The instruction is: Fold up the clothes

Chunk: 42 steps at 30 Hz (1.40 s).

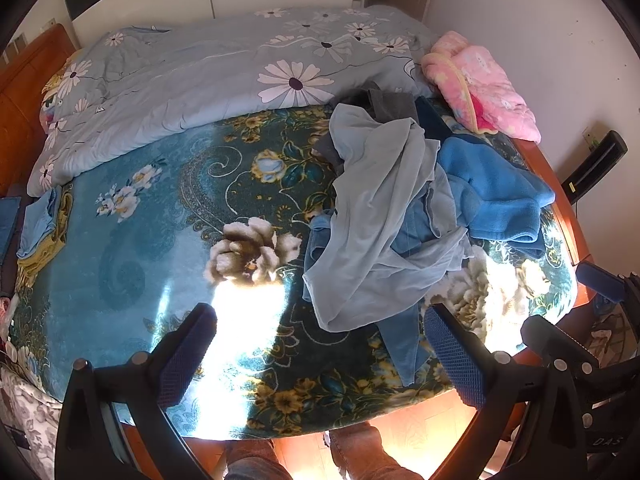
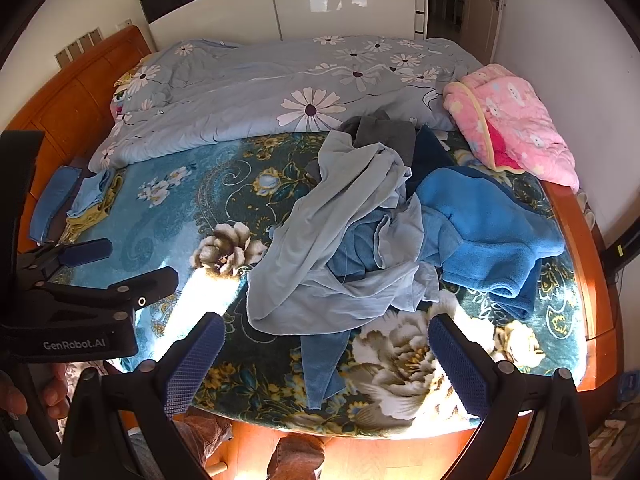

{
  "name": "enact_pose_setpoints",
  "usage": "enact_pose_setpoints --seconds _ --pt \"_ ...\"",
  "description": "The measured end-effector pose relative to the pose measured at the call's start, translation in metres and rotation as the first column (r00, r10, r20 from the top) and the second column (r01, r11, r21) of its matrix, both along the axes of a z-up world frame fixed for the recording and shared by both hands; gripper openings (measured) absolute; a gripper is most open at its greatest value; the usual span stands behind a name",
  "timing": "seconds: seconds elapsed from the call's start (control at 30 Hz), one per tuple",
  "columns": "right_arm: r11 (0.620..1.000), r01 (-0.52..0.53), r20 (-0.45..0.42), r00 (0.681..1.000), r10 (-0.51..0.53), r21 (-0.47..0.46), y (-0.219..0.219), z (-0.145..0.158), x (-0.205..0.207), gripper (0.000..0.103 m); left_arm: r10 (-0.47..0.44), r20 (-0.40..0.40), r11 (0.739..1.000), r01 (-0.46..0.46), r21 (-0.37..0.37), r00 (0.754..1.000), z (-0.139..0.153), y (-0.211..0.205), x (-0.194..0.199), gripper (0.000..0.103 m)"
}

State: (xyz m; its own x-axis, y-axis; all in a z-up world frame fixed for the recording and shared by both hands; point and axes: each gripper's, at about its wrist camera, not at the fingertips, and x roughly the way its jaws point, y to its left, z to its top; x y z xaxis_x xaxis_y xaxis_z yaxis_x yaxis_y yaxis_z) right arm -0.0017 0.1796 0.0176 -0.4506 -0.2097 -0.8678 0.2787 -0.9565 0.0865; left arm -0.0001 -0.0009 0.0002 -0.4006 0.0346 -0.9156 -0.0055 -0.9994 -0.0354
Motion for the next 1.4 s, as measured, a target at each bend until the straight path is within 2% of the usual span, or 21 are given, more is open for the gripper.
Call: enact_pose_setpoints --seconds 1.4 --pt "1.0 -0.01 -0.006 1.0 0.01 0.003 -0.004 0.004 -0.012 0.103 0.003 0.002 1.0 -0.003 0.0 1.0 0.001 -0.001 -0.011 0.103"
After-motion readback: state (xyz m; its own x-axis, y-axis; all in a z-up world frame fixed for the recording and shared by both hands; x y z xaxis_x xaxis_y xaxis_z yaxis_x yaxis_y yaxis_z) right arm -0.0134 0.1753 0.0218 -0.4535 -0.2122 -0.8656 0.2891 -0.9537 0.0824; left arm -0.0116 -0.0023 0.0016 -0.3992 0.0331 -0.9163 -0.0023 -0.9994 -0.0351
